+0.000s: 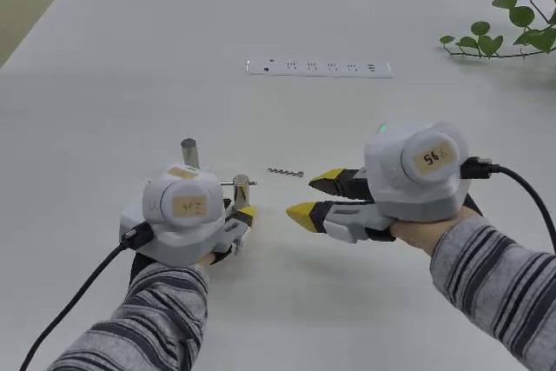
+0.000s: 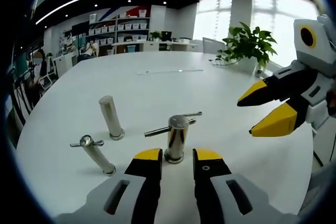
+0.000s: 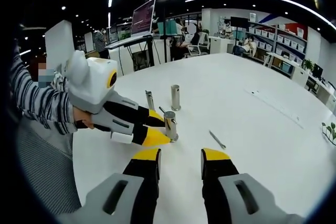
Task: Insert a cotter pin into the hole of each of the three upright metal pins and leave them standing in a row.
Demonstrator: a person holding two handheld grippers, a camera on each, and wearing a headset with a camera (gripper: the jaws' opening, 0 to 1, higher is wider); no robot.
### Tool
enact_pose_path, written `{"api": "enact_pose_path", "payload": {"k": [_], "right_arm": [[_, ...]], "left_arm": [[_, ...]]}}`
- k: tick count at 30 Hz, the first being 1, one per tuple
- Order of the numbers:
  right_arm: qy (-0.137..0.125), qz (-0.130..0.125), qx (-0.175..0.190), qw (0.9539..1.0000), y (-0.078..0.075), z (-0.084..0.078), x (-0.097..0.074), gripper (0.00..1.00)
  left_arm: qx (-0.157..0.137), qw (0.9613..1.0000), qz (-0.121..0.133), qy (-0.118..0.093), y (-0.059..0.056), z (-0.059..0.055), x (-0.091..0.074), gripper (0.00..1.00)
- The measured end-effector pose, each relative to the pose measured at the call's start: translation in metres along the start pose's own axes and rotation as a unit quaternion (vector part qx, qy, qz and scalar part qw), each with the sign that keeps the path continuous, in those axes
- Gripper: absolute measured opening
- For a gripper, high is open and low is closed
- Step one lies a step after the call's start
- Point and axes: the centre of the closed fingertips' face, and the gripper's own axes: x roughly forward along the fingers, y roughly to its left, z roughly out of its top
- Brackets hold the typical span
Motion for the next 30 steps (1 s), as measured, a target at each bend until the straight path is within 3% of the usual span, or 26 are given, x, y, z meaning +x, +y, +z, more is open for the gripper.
{"api": "enact_pose_path", "payload": {"k": [5, 11, 16, 28, 30], "right_arm": [[-0.029, 0.009, 0.005, 0.9995, 0.005, 0.019, 0.002, 0.27], [-0.038, 0.018, -0.006, 0.9991, 0.008, 0.036, 0.009, 0.27], [-0.040, 0.028, -0.012, 0.9987, 0.014, 0.049, 0.019, 0.28], [-0.047, 0.052, -0.008, 0.9975, 0.014, 0.078, 0.056, 0.28], [-0.049, 0.054, -0.005, 0.9973, 0.015, 0.082, 0.063, 0.28]], "left_arm": [[-0.010, 0.9998, -0.014, -0.006, -0.005, -0.001, -0.014, 0.29], [-0.019, 0.9996, -0.021, -0.009, -0.007, -0.009, -0.038, 0.40], [-0.027, 0.9993, -0.021, -0.012, -0.001, -0.009, -0.051, 0.50], [0.001, 0.9990, -0.025, -0.037, 0.013, 0.001, -0.072, 0.72], [0.007, 0.9991, -0.029, -0.031, 0.013, 0.000, -0.073, 0.74]]}}
